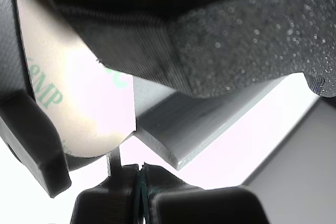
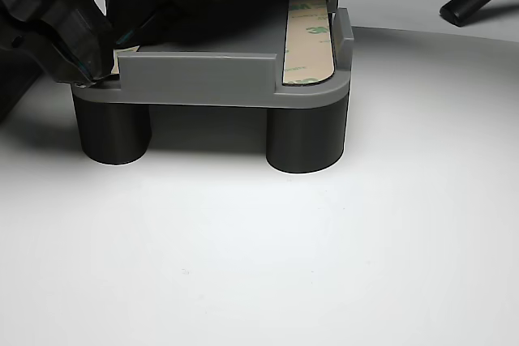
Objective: Peel off protective film from adhesive tape.
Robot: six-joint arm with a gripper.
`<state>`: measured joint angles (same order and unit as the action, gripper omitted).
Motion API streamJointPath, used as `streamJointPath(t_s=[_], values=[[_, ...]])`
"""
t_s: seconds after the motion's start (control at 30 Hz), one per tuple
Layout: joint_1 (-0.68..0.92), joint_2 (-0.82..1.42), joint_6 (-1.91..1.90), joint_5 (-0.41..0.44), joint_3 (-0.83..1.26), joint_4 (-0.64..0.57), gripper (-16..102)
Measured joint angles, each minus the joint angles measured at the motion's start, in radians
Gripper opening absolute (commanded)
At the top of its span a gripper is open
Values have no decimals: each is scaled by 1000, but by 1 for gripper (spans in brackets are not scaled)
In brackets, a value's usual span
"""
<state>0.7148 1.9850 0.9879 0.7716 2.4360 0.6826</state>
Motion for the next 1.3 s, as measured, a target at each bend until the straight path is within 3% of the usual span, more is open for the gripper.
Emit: streamJointPath(t_s=[1.3], values=[[0,34,48,11,55,-83,-11]])
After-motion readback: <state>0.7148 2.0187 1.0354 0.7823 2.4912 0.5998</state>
